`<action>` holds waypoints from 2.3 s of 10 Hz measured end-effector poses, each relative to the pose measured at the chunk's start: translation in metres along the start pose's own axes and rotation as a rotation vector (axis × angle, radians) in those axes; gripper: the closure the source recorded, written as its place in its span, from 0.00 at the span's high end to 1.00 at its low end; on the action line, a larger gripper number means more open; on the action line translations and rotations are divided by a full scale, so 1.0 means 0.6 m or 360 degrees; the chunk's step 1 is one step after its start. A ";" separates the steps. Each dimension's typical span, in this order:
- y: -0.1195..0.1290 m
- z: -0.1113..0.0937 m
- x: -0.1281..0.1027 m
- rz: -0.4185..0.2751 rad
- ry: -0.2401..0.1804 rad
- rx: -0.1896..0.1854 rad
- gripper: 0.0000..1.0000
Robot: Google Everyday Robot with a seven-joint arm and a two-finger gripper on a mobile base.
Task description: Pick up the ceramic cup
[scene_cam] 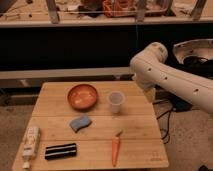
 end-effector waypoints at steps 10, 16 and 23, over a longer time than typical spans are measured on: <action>-0.034 0.037 -0.084 -0.0243 -0.0002 0.0116 0.80; -0.054 0.052 -0.122 -0.0332 -0.0067 0.0210 0.80; -0.080 0.069 -0.156 -0.0412 -0.0187 0.0308 0.80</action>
